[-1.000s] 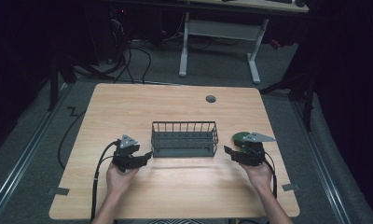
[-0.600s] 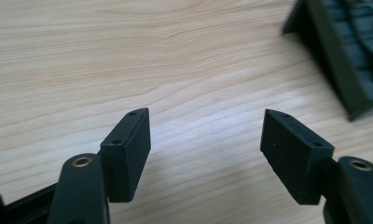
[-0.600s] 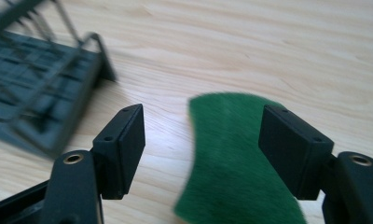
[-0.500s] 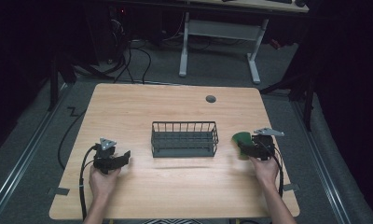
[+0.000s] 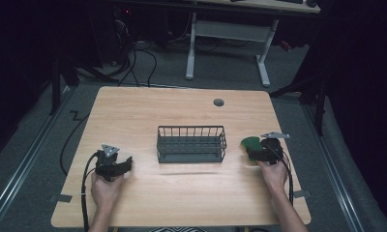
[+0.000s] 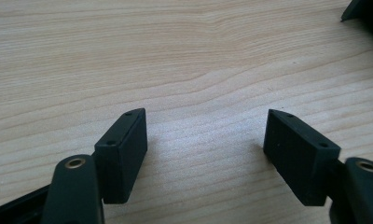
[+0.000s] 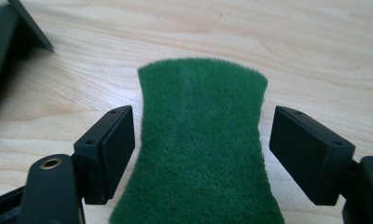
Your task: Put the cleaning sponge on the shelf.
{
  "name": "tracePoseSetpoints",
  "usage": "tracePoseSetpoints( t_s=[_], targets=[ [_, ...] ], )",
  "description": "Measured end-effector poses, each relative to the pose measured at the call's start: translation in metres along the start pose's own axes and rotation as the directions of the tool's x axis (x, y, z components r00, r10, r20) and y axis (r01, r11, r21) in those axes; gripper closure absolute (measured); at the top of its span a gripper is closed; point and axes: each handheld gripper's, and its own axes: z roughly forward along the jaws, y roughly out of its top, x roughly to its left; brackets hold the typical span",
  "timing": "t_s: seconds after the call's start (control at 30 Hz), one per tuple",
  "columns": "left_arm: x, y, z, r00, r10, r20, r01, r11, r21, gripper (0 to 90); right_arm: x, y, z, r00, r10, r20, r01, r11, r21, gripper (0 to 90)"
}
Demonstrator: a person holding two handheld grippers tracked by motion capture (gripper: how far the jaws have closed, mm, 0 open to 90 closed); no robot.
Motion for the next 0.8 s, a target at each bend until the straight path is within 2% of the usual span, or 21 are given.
tracePoseSetpoints(
  t_s=[0.2,0.3,0.57,0.8],
  targets=[
    [0.0002,-0.0001,0.0,1.0,-0.002,0.002,0.002,1.0,-0.001,30.6,-0.0035,-0.0031,0.0057,0.9986,0.043,-0.03,-0.042,0.999,0.034,27.8],
    [0.0006,-0.0001,-0.0001,1.0,-0.004,0.005,0.004,1.0,-0.001,30.8,-0.0025,-0.0027,0.0056,0.999,0.03,-0.034,-0.029,0.999,0.039,29.8],
    [0.002,0.0,0.0001,0.9998,-0.016,0.014,0.016,0.9999,-0.006,31.0,-0.004,-0.0014,0.006,0.9983,0.034,-0.047,-0.031,0.997,0.064,30.9],
    [0.0024,0.0001,0.0001,0.9997,-0.018,0.016,0.018,0.9998,-0.006,31.0,-0.0019,0.0022,0.0058,0.9995,0.01,-0.03,-0.007,0.997,0.082,31.8]
  ],
)
